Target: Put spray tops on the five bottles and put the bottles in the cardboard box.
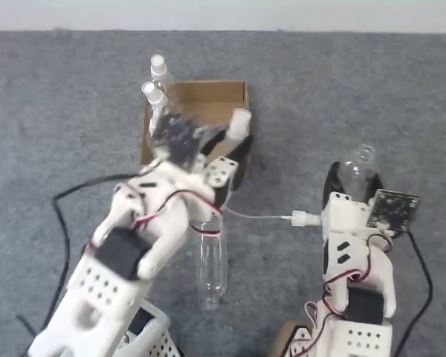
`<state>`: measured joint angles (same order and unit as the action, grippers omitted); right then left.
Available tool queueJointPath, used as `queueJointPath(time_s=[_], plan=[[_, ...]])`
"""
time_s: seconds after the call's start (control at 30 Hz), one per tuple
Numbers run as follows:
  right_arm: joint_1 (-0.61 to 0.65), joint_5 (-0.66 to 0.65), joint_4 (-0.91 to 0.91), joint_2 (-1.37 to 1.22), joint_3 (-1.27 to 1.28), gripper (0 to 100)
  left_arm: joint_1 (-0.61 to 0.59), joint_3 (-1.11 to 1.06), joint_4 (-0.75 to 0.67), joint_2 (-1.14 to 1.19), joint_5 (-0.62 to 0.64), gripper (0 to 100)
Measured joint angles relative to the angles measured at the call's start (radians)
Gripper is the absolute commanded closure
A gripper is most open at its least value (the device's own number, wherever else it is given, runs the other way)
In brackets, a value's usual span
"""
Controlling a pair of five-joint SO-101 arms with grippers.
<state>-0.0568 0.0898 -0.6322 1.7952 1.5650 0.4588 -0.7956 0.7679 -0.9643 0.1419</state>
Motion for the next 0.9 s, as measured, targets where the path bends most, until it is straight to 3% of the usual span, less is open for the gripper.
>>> queueJointPath(time_s=[0.53, 0.9], plan=[[0.341, -0.029, 0.000, 0.000, 0.000, 99.2, -0.183, -0.166, -0.064, -0.479, 0.167, 99], [0.649, -0.256, 0.046, 0.000, 0.035, 99.2, -0.183, -0.253, -0.064, -0.763, 0.183, 99]])
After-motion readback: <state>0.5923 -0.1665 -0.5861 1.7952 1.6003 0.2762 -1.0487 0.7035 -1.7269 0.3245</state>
